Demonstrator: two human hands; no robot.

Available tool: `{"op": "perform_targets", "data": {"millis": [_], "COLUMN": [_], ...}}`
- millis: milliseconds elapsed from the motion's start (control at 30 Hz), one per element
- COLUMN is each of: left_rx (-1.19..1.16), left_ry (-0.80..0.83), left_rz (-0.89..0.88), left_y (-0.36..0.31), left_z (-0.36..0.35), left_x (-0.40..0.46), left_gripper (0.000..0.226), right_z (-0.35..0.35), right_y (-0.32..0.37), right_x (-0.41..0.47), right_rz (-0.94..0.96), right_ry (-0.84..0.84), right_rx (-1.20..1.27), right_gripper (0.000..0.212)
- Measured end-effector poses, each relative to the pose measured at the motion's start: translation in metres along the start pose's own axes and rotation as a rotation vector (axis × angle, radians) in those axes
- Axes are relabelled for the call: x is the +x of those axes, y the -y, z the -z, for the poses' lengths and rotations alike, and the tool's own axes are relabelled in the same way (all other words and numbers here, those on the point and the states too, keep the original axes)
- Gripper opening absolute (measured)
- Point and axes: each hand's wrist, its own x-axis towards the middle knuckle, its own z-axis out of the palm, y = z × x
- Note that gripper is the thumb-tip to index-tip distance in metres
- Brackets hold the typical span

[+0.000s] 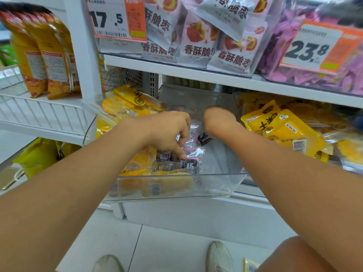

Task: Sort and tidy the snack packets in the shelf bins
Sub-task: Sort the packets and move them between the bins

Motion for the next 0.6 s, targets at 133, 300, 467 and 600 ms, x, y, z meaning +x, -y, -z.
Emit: {"op": "perform_targets", "data": {"millis": [133, 300, 467, 600], "left_rx": [-0.032, -0.012, -0.016, -0.02], "left_ry": [-0.061, -0.13, -0.145, -0.157], "left_rz": [0.047, 0.08, 0.067, 0.063], "left_y": [-0.002, 0.002, 0.008, 0.008], "left_z": [-0.006, -0.014, -0.018, -0.018], "left_x": [-0.011, -0.022, -0.022, -0.02], "left_gripper": [0.032, 0.038, 0.04, 0.038], "right_z": [0.009, 0.012, 0.033, 0.062], "right_y": [0.002, 0.005, -0.013, -0.052], "right_x": [-0.004, -0.013, -0.041, -0.096], "right_rz": [0.102, 0.22, 0.301, 0.217], "right_ry": [0.265, 0.272, 0.002, -0.169], "right_rx": [-0.221, -0.422, -0.398, -0.049], "right_gripper": [0.042, 0.036, 0.015, 0.02]}}
